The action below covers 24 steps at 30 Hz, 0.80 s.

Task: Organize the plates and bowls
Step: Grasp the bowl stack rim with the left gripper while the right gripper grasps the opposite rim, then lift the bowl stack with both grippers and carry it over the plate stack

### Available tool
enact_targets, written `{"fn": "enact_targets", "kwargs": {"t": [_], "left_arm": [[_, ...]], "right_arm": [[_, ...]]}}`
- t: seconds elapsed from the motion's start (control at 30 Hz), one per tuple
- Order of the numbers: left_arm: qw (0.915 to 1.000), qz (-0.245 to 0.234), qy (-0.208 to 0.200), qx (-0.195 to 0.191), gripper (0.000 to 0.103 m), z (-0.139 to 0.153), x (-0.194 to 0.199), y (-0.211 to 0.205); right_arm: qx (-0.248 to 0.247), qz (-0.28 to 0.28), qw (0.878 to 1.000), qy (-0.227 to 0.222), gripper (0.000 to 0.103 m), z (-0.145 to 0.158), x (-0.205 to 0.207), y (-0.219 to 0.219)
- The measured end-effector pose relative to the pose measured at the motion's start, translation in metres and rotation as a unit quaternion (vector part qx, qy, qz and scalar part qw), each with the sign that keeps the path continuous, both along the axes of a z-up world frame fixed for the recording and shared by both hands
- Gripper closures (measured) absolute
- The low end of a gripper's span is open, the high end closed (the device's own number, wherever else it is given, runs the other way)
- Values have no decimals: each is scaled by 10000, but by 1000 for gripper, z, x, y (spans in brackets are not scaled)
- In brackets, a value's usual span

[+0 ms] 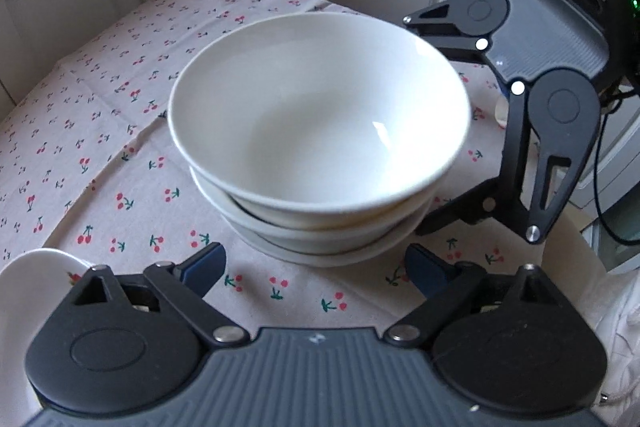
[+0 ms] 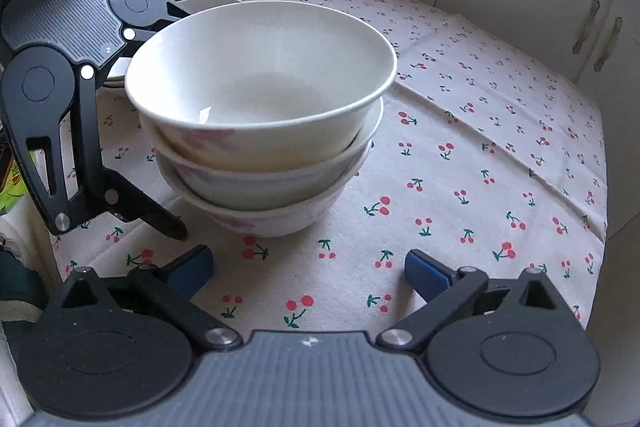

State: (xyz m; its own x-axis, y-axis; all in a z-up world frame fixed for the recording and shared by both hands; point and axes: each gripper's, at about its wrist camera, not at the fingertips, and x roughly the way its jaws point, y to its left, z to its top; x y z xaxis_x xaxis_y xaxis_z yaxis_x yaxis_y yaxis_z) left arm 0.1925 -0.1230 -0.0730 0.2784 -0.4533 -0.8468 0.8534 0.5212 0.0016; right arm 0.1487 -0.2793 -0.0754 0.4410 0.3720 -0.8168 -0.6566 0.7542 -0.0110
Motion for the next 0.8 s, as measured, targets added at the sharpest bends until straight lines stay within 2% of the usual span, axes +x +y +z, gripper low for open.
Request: {"fn": "enact_targets", "kwargs": {"t": [0.07, 0.13, 0.23, 0.33, 0.53, 0.8], "left_arm": [[9999, -108, -17, 12, 13, 1, 2, 0], [9998, -199, -54, 45, 15, 3, 3, 1], [9995, -318, -37, 65, 17, 4, 7, 2], [9988, -471, 22, 128, 23, 3, 11, 4], [9961, -876, 53, 66, 23, 7, 15, 8], [9930, -1136, 299, -151, 26, 4, 27, 6]], "right_arm": [[28, 106, 9999, 3, 3, 1, 3, 0], [66, 247, 9997, -36, 17, 4, 5, 1], [62, 529, 9986, -76, 20, 10, 8, 5], [-8, 844, 9964, -80, 22, 15, 9, 9], [-18, 1250, 9921, -65, 23, 30, 12, 13], [21, 1322, 9912, 47, 23, 29, 18, 12]]}}
